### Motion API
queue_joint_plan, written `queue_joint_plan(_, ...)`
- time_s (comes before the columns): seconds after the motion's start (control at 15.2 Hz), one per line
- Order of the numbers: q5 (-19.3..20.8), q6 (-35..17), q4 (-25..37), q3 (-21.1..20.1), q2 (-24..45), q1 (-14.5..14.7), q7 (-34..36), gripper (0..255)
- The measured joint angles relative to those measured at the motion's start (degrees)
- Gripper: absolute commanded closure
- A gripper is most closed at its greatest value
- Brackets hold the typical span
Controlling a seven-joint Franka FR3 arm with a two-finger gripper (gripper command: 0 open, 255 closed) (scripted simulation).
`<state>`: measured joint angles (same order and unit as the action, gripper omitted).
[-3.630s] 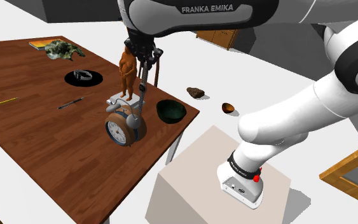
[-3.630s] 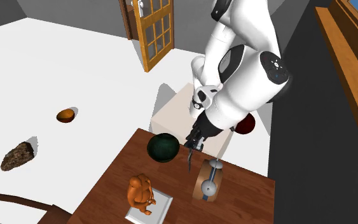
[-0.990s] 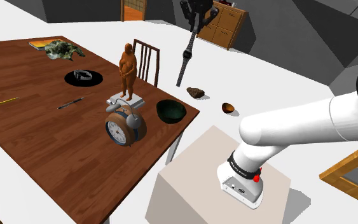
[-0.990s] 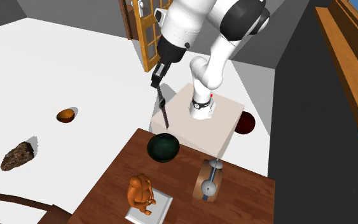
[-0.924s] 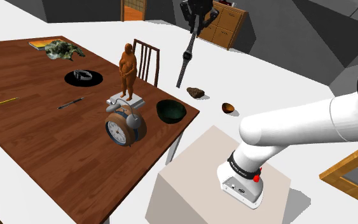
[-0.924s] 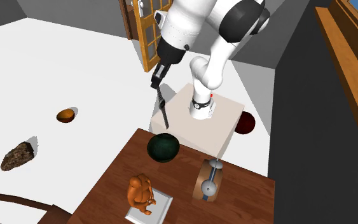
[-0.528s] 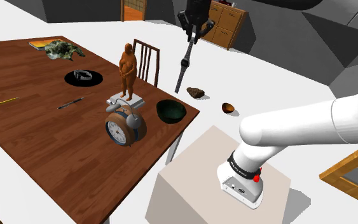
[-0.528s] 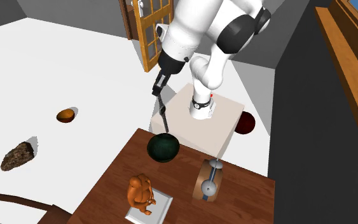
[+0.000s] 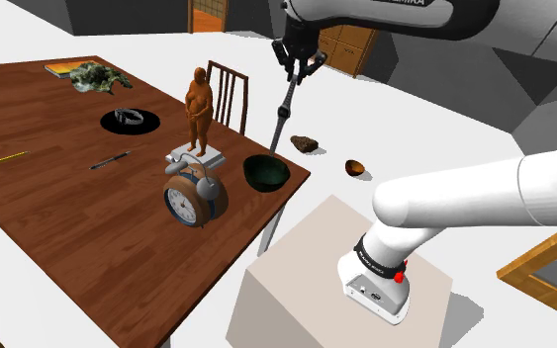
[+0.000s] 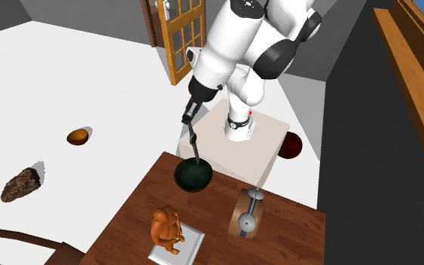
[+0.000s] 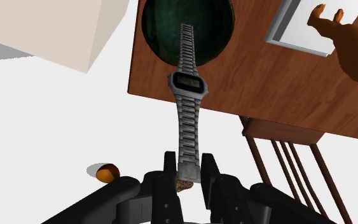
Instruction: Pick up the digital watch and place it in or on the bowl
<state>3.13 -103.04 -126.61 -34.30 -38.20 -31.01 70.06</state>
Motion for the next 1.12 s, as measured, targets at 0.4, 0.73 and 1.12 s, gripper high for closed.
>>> queue_joint_plan(0.4,-0.5,-4.2,-5.0,-0.7,-0.6,0.6,1.1,255)
queue_joint_plan(0.73,-0.8,-7.5,-8.4,-1.6,-0.6,0.9,2.2,255)
queue_joint_plan(1.12,-0.8,-8.0,-8.9,-1.7,-0.6,0.9,2.4,255)
